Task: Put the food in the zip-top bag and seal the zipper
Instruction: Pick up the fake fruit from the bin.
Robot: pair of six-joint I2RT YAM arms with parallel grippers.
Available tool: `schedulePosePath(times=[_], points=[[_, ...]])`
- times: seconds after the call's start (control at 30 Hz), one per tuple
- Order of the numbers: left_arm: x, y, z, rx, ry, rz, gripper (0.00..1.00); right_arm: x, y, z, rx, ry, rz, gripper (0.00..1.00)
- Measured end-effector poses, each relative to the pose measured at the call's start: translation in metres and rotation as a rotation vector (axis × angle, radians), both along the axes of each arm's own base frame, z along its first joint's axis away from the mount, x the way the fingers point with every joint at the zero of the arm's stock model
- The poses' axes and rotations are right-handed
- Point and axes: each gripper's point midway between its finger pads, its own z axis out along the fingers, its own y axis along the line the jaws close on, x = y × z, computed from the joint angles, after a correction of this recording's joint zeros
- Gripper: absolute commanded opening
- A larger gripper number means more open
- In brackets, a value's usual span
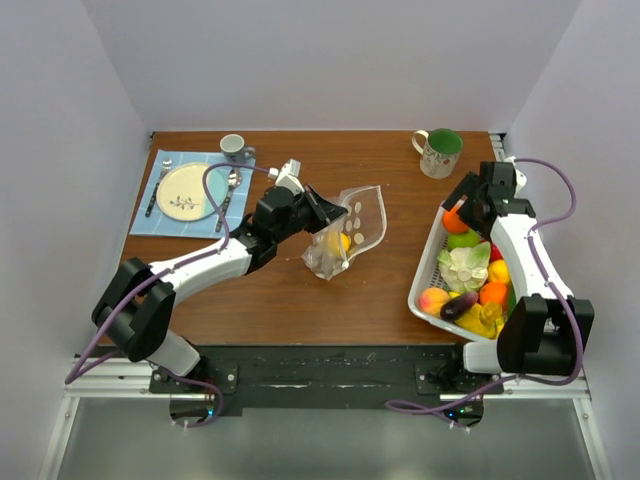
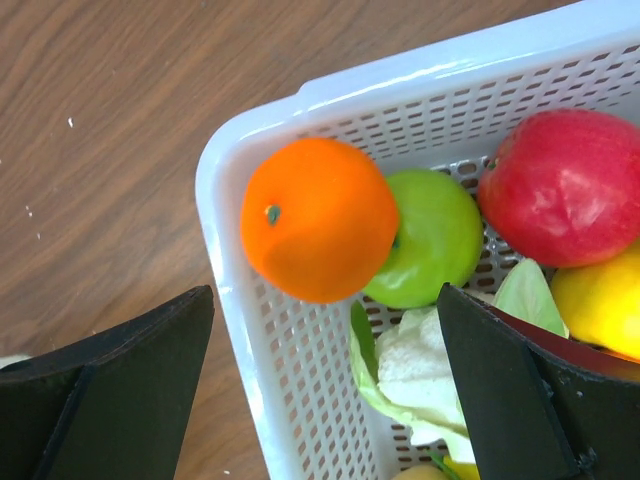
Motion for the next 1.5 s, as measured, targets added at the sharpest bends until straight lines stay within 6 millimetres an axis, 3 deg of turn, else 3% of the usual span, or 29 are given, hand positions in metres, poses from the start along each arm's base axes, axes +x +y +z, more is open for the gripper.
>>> schedulePosePath(times=[0.23,0.33,0.53,0.7,0.87,1.13,1.33,1.5], points=[[-0.001,0.000,0.000,0.001,-0.001,-0.006,0.00,0.014,-0.013,-0.023,0.049,0.000,-0.029,0.95],[-0.001,0.000,0.000,0.001,0.000,-0.005,0.00,0.020,-0.014,-0.039,0.080,0.017,-0.032,0.88],[-0.001,0.000,-0.002,0.006,0.005,-0.005,0.00,0.032,-0.013,-0.039,0.104,-0.022,-0.034,0.48],[-0.001,0.000,-0.002,0.007,0.006,-0.004,0.00,0.032,-0.013,-0.038,0.107,-0.027,-0.036,0.34],[-0.001,0.000,-0.002,0.007,0.005,-0.005,0.00,0.027,-0.013,-0.029,0.099,-0.036,-0.027,0.28],[-0.001,0.000,-0.002,0.006,0.006,-0.005,0.00,0.013,-0.009,0.016,0.082,-0.127,-0.001,0.26],[0.000,-0.001,-0.006,0.009,0.010,-0.006,0.00,0.001,0.019,0.046,0.107,-0.195,0.088,0.26],[0.001,-0.003,-0.012,0.014,0.019,-0.010,0.00,-0.011,0.106,0.078,0.139,-0.267,0.319,0.26]])
